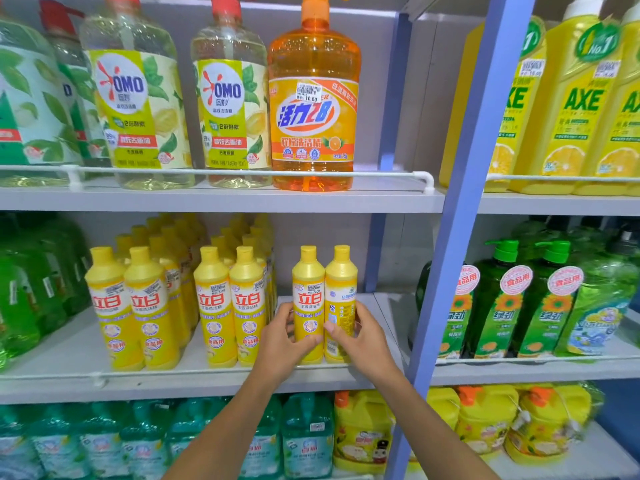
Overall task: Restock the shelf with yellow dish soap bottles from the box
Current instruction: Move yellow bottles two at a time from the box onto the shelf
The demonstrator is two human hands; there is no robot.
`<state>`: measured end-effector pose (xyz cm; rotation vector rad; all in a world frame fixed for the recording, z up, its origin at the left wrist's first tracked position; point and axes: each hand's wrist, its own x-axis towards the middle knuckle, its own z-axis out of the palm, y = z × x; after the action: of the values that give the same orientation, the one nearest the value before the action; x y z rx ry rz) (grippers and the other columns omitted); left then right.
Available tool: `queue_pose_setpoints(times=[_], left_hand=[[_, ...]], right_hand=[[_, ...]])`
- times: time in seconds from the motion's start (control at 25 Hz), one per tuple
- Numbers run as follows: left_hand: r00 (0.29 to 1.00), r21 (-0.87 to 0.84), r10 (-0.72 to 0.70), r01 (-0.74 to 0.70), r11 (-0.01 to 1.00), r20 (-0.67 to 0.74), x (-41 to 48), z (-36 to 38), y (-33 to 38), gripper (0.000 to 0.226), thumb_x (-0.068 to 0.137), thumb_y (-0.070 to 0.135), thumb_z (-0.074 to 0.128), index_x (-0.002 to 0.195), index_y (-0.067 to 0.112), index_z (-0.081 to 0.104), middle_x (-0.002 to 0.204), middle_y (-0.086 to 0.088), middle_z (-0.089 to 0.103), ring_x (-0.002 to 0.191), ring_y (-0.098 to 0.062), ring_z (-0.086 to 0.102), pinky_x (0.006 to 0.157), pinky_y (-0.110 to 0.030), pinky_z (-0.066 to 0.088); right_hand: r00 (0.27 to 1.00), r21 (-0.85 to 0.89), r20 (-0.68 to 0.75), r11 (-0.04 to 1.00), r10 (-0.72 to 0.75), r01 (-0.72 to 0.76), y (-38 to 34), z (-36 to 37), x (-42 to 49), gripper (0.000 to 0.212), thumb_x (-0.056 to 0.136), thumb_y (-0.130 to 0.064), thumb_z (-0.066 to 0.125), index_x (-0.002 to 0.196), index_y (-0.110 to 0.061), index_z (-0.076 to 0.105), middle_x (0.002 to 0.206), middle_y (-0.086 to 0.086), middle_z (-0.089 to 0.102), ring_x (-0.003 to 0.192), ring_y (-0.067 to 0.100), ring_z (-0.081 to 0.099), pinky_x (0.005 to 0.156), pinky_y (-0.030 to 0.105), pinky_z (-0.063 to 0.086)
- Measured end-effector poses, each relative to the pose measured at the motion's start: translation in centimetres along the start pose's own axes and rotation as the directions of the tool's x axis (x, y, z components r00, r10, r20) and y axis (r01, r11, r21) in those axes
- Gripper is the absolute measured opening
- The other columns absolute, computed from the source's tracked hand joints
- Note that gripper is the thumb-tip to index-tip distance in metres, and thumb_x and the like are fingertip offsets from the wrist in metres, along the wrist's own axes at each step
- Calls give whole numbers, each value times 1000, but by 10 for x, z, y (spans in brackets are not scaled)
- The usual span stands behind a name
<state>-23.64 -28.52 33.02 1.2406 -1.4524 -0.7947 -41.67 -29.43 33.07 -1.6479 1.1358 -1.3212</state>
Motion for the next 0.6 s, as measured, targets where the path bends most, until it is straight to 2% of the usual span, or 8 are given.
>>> queue_pose_setpoints(times=[0.12,0.24,0.4,0.6], left_hand=[[1000,13,4,-4,1000,-15,0,2,-6,64,74,16,88,124,30,52,114,13,69,100,3,68,87,-24,59],[1000,28,5,-5,1000,-14,0,2,-7,64,75,16,87,126,28,51,112,16,68,98,6,67,83,-19,58],[999,28,16,-16,999,-30,-2,3,-6,63,75,16,87,126,27,52,112,16,68,98,8,66,80,-16,57],[999,22,11,-10,1000,-33,-2,4,-5,63,75,19,88,126,26,52,113,14,68,97,9,66,76,-13,55]], right_hand=[[990,9,140,1000,-4,3,9,-20,-4,51,92,-16,72,138,-24,52,129,-13,67,121,3,62,99,22,52],[999,-63,43,998,-3,5,19,-21,-4,52,87,-19,79,133,-21,56,125,-9,68,114,4,65,95,29,57],[992,-141,-123,990,4,-22,26,-1,2,58,78,-38,85,129,-24,61,117,-9,61,101,5,67,85,28,60],[986,-42,-123,992,116,-122,19,9,9,65,73,-38,89,119,-20,48,115,-6,68,99,1,67,76,17,57]])
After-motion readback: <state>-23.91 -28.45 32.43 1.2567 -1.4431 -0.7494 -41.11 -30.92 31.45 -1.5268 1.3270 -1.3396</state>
